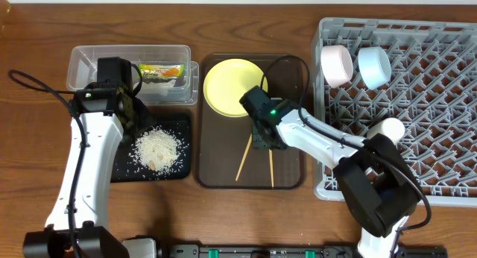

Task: Sort waste into correct bins and load items into the dishwasher rack
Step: 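Reach the right gripper to the wooden chopsticks and pinch one, then return the right gripper to grasp the second chopstick on the tray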

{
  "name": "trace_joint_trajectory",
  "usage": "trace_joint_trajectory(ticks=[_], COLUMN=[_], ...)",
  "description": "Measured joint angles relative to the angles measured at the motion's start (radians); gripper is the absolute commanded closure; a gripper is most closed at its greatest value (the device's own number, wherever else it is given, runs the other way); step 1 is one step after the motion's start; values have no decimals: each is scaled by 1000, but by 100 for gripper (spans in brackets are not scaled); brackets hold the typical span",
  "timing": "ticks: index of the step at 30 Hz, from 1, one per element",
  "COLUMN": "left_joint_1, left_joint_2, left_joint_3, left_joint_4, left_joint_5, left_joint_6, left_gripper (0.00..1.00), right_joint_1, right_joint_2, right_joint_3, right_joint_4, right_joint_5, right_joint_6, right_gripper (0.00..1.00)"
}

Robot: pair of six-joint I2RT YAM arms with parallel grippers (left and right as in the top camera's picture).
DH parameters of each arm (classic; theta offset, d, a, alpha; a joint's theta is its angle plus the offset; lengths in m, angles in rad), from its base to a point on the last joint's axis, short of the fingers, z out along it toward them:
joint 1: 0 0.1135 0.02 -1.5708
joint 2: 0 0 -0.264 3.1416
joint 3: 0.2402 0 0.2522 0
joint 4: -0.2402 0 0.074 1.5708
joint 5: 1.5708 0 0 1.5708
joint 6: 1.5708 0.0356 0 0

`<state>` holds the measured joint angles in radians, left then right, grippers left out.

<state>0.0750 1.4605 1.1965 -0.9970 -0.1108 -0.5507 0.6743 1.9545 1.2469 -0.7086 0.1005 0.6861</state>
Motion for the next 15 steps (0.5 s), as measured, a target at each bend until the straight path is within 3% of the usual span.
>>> trace_joint_trajectory(ticks=[5,15], left_joint_1=[0,0], left_joint_2=[0,0], left_joint_3=[0,0], left_joint_4=[0,0], left_joint_5=[0,0], left_joint_6=[0,0], left_gripper=[33,33], right_joint_1=[-69,-288], right_joint_2=[-54,-432], right_joint_3=[-1,0], right_joint_4=[-10,-132], right_joint_5=[-6,2], right_joint_6=[-32,-253], right_gripper=[99,99])
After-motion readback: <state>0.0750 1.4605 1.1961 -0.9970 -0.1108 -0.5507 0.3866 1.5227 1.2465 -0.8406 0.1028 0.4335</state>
